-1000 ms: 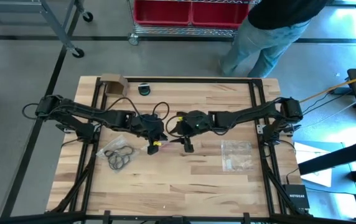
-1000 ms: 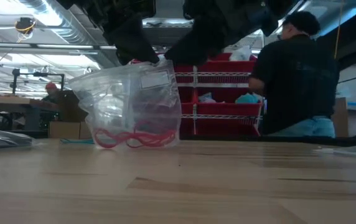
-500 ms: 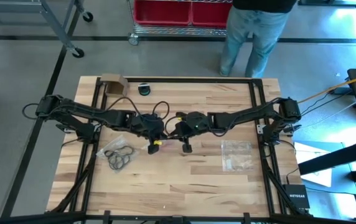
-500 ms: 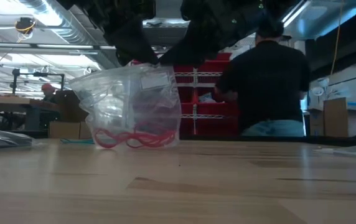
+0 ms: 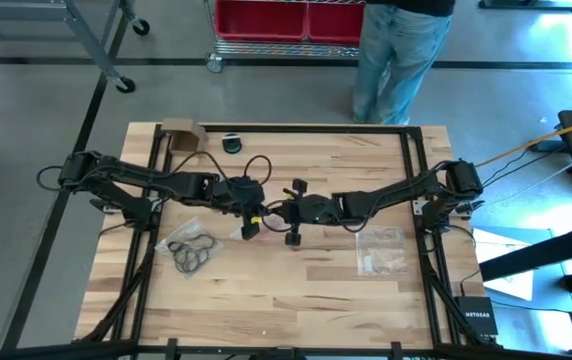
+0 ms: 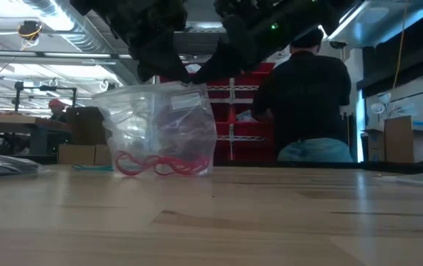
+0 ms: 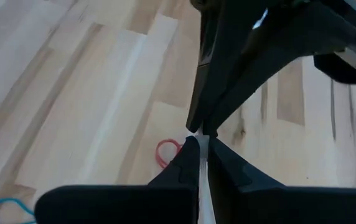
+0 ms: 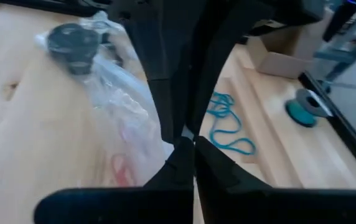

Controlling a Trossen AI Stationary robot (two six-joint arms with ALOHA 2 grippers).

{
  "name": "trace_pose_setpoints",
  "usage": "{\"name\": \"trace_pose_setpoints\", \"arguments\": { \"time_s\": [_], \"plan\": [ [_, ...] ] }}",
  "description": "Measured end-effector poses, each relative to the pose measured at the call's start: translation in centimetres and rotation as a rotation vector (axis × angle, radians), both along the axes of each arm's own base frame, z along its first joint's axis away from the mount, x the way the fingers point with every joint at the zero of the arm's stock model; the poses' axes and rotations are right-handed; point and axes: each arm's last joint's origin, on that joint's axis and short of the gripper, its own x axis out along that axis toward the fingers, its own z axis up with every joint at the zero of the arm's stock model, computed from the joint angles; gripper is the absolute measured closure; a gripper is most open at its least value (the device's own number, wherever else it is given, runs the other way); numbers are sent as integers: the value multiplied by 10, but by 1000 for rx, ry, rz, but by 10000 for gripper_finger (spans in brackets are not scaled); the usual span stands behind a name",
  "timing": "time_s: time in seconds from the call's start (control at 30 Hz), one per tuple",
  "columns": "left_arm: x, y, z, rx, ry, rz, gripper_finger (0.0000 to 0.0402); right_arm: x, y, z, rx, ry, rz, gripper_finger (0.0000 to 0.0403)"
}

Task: Sort rubber bands
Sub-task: Close the transparent zip bag

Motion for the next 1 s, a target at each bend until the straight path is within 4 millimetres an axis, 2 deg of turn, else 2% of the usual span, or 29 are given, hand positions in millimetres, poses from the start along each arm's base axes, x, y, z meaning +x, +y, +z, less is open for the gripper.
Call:
{"name": "trace_pose_setpoints", "arguments": {
  "time_s": [0.37,0.73,1.0],
  "plan": [
    [-9,-6,-8,-60,132,-24,398,-8,-5,-7,-102,101,-184,403],
    [-22,-11,-17,-33,287,-33,398,-23,-6,12,-102,129,-166,403],
    [-25,-8,-17,24,330,-98,395,-24,-4,14,-49,133,-100,402]
  ]
}}
